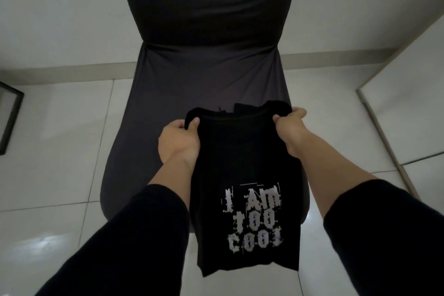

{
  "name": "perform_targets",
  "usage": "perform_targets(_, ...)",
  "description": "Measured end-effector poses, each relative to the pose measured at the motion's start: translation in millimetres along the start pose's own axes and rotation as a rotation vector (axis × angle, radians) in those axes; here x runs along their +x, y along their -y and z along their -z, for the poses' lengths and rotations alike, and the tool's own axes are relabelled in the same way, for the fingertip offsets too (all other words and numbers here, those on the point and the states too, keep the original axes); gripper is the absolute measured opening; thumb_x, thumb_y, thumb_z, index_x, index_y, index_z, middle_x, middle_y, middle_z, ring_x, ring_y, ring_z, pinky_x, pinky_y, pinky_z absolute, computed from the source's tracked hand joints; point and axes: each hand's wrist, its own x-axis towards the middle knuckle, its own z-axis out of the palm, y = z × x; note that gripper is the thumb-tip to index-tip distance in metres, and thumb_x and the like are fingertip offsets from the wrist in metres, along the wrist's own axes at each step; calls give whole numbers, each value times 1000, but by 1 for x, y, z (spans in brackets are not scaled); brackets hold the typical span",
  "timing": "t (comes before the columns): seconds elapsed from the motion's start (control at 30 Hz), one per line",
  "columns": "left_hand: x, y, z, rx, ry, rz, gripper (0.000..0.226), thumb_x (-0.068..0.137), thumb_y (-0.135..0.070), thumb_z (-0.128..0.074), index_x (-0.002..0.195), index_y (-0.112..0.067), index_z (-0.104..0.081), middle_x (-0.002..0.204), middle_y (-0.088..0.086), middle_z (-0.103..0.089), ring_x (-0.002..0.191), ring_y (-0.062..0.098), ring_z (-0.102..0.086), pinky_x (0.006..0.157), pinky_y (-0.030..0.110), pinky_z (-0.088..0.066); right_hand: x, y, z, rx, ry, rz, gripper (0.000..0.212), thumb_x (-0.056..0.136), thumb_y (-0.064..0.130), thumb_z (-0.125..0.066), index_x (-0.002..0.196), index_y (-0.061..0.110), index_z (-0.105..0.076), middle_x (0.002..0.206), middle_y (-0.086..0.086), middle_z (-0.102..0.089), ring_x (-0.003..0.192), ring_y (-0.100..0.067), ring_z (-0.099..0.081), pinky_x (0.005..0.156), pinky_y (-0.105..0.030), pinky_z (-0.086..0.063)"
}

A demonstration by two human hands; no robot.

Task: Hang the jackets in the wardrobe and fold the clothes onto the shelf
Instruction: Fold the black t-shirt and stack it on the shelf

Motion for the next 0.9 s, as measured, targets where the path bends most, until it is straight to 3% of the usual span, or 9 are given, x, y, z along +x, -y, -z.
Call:
perform_targets(0.07,-2,-3,-1,74,-35,6,33,91,-47,-53,92,-17,-65,76,-5,-61,67,11,-55,55,25,-38,-4,3,0,-64,17,36,42,98,11,-45,136,10,-28,138,-19,-42,115,-29,-49,93,-35,-41)
perform_targets(0.13,-6,-7,-1,124,-29,2,34,93,-46,-51,99,-15,-64,85,-1,-63,71,13,-54,56,25,-35,-8,8,1,-115,36,-1,32,100,14,-42,128,15,-28,142,-16,-37,124,-28,-44,108,-39,-36)
perform_targets(0.27,-20,-19,1,182,-9,42,42,91,-45,-53,122,-16,-52,125,7,-53,108,23,-51,81,33,-41,-21,11,14,-318,28,80,52,93,18,-58,135,6,-31,136,-18,-45,120,-33,-50,102,-40,-43)
perform_targets(0.37,-36,-28,5,269,-75,271,69,84,-50,-62,137,-14,-34,143,12,-33,132,30,-30,104,42,-31,-29,5,26,-627,-130,69,63,85,36,-67,133,7,-38,136,-14,-42,125,-33,-42,99,-43,-40)
perform_targets(0.47,-36,-26,5,185,-4,321,77,81,-52,-64,134,-3,-37,135,15,-48,121,31,-48,96,41,-42,-33,2,30,-634,-59,-40,63,80,46,-68,127,7,-51,129,-15,-51,117,-34,-50,94,-40,-46)
perform_targets(0.57,-31,-26,9,100,180,287,53,88,-44,-58,124,-4,-53,121,14,-61,97,25,-59,80,30,-48,-37,1,34,-578,-43,43,36,83,35,-68,109,11,-60,118,-14,-61,108,-32,-58,85,-32,-48)
perform_targets(0.63,-31,-28,13,65,219,251,46,92,-36,-52,131,-11,-50,126,13,-58,105,28,-58,90,35,-49,-40,3,37,-526,-77,94,18,89,25,-63,101,13,-59,113,-13,-63,104,-30,-60,78,-28,-43)
perform_targets(0.77,-38,-38,17,-85,210,286,45,97,-25,-45,139,-11,-39,130,12,-54,113,30,-55,96,36,-46,-54,8,38,-524,-185,190,2,91,16,-57,91,15,-59,96,-6,-62,82,-23,-54,70,-26,-39)
perform_targets(0.9,-43,-38,24,-203,154,336,41,98,-23,-46,135,-6,-44,126,14,-56,110,31,-57,94,37,-48,-61,6,32,-380,-141,241,5,95,13,-48,91,12,-47,89,-6,-54,80,-22,-52,70,-30,-39)
